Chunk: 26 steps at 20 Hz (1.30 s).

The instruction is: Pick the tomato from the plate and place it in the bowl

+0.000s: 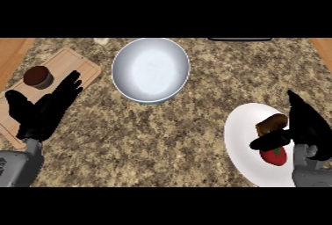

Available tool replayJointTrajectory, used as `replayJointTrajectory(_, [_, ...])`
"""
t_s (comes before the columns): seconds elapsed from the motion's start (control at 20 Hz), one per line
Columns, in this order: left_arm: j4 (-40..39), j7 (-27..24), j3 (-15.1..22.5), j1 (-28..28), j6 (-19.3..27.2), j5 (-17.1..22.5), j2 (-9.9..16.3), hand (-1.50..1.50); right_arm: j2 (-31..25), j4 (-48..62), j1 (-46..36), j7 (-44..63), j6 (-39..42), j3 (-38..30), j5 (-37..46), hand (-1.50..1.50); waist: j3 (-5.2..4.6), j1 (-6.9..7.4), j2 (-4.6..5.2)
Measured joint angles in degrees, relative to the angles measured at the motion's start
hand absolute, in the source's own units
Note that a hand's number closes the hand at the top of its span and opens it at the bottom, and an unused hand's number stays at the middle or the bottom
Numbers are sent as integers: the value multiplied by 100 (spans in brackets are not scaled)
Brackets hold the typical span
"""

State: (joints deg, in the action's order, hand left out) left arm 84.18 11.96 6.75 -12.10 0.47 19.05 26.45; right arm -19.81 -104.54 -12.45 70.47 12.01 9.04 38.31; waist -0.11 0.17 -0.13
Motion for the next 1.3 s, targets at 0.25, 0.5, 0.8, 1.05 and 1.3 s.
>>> replayJointTrajectory(0.25, [107,30,-124,84,-73,35,44,0,191,70,76,-45,71,-38,226,-150,2,-1,0])
replayJointTrajectory(0.5, [100,22,-155,107,-95,-28,-6,0,314,229,75,-138,185,-244,271,-150,3,-13,5])
replayJointTrajectory(0.8, [69,41,-235,69,-162,-72,-46,0,546,554,168,-340,250,-424,407,-150,6,-12,10])
replayJointTrajectory(1.05, [89,98,-274,14,-220,-106,-103,0,704,885,240,-537,280,-599,546,-150,7,-10,13])
replayJointTrajectory(1.3, [144,100,-306,94,-254,-201,-171,0,885,1144,280,-645,264,-741,755,-150,8,-7,12])
